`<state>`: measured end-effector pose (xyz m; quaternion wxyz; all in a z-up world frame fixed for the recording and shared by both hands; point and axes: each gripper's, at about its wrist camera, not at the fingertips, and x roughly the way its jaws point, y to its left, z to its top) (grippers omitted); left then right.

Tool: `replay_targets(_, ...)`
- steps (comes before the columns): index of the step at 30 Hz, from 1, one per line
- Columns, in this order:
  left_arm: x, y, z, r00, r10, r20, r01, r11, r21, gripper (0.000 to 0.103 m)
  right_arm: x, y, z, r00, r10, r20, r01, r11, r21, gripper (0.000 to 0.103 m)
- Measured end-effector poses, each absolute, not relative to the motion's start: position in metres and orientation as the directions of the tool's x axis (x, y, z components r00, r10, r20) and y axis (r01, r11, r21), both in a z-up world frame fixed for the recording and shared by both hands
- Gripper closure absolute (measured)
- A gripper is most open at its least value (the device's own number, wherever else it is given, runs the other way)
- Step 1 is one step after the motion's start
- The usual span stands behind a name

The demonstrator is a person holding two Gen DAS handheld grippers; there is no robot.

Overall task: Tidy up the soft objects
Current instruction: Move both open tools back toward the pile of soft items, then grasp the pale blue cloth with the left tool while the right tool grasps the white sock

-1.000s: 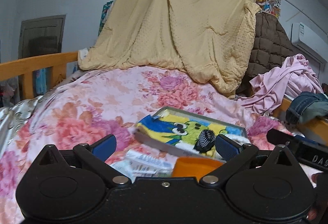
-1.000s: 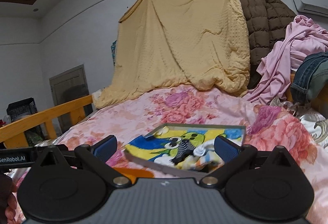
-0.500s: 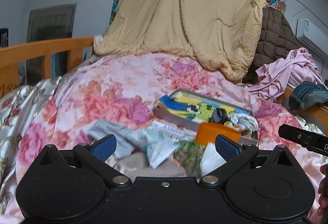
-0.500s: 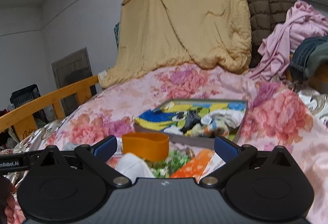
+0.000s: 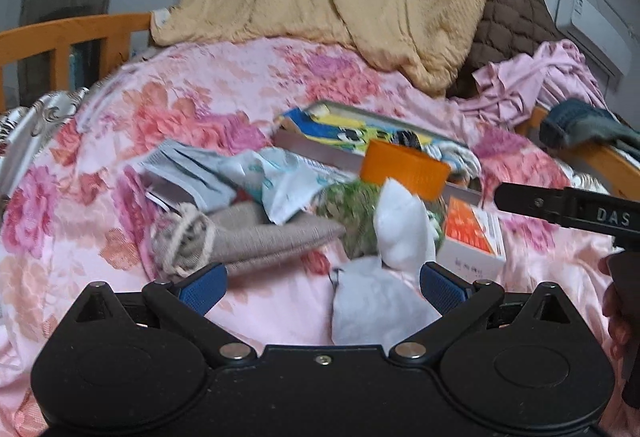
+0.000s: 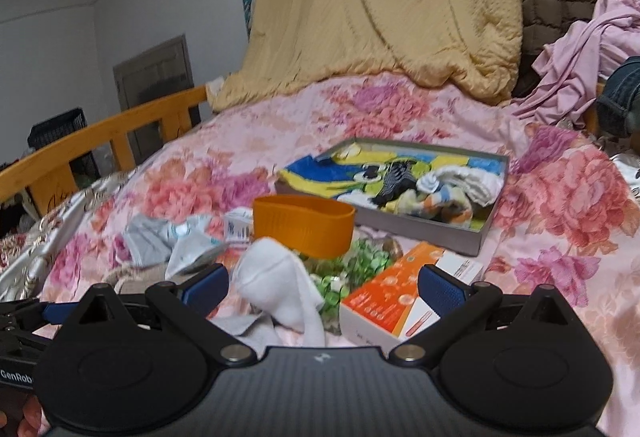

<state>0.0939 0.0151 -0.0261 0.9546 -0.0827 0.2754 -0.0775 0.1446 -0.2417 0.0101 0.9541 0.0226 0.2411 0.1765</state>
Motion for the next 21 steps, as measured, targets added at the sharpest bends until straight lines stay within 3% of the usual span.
replay_targets(13,0.114,-0.010,-0.050,0.738,-0.316,-0.596,0.229,0.948,-0.219,0.001,0.169,-0.228,-0.006,0.765,0.366,-0.531,-0.361,0.925,0.117,0.000)
replay_targets(21,0.126,-0.018,-0.063,0.731,-0.290,-0.618,0.231,0.957,-0.176,0.001,0.183,-0.208,-0.014,0.749,0.373,-0.548,-0.426,0.904,0.034,0.000)
